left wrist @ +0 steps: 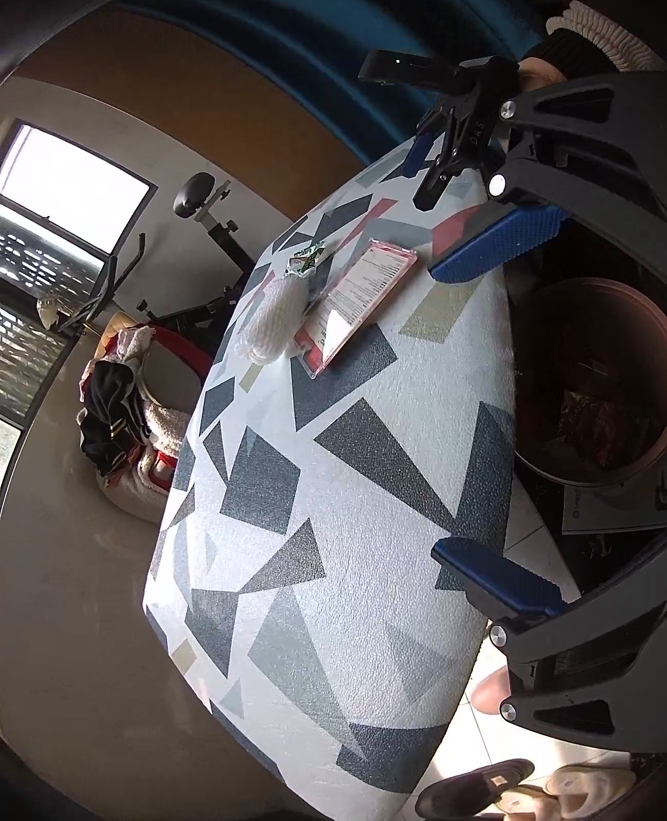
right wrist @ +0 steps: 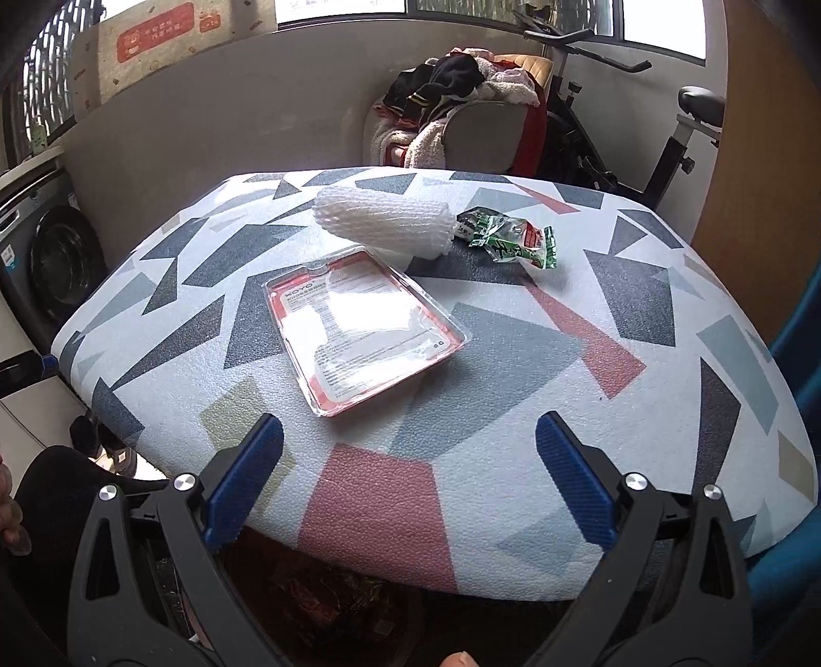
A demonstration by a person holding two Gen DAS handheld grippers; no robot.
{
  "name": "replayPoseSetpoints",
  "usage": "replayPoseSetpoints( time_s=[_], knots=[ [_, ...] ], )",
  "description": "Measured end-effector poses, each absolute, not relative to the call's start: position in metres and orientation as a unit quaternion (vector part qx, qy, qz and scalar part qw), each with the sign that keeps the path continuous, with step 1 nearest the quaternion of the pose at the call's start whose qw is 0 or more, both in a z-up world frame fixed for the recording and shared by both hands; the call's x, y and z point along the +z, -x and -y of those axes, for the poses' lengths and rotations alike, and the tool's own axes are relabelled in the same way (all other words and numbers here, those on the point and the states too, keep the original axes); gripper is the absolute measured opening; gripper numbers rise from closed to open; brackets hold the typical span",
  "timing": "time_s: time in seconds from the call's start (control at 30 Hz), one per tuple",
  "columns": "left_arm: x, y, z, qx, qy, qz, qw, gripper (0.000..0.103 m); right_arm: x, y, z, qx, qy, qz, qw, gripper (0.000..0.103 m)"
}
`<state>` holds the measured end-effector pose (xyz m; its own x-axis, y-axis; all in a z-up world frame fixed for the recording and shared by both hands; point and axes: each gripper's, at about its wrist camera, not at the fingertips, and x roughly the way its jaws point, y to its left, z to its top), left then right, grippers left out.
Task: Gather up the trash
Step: 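Grasp the clear plastic tray by its rim with the left tool and lift it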
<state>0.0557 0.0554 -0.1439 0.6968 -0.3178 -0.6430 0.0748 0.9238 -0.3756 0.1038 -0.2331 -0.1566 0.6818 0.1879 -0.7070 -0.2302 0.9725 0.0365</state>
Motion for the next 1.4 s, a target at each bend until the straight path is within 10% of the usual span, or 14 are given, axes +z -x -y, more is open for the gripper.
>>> replayPoseSetpoints(
  time_s=[1.17,1.27,1.4],
  knots=[
    [-0.201,-0.224,0.051,-0.209,0.307,-0.450,0.812,0.062,-0.197,-0.186,0.272,0.036,0.049,-0.393,0.918,0.097],
    [-0.204,-0.227,0.062,-0.233,0.321,-0.446,0.802,0.032,-0.197,-0.187,0.274,0.039,0.044,-0.395,0.917,0.097],
    [-0.196,-0.224,0.064,-0.252,0.310,-0.430,0.810,0.018,-0.195,-0.192,0.278,0.047,0.029,-0.414,0.908,0.097]
  ],
)
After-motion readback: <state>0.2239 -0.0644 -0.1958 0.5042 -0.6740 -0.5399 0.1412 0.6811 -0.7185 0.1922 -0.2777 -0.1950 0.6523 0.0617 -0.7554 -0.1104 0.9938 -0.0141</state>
